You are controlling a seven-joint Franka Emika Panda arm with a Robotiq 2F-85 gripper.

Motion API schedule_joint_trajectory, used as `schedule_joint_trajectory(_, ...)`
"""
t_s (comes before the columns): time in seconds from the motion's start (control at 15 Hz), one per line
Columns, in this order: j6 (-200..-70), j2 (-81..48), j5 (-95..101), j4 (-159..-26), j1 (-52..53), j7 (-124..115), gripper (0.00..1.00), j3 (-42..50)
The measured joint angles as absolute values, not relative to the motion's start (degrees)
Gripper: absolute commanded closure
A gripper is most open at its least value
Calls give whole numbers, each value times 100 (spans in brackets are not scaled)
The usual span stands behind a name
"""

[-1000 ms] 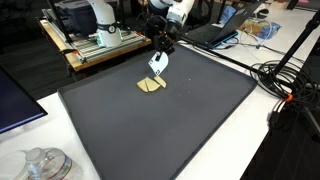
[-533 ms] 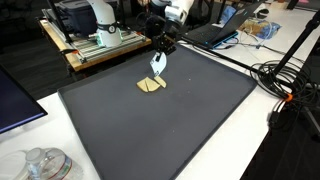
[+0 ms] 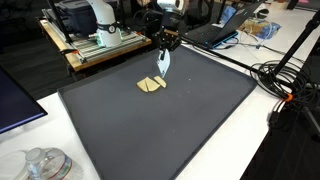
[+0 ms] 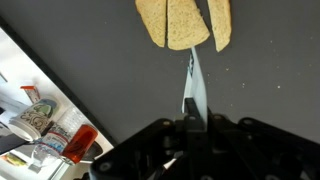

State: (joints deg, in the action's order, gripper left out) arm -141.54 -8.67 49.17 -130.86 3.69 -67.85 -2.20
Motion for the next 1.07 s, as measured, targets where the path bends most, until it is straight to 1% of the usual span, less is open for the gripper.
schedule_joint_trajectory(0.27,-14922,-857,4741,-13119,251,-6677,99,-31)
schedule_joint_trajectory(0.6,-15784,-856,3017,-13432,-83,-5313,99,-66)
schedule_joint_trajectory(0.87,-15832,-817,1413,-13626,-240,-4022,99,-191)
schedule_joint_trajectory(1.07,-15705,-697,631,-13661,-229,-3373,99,-153)
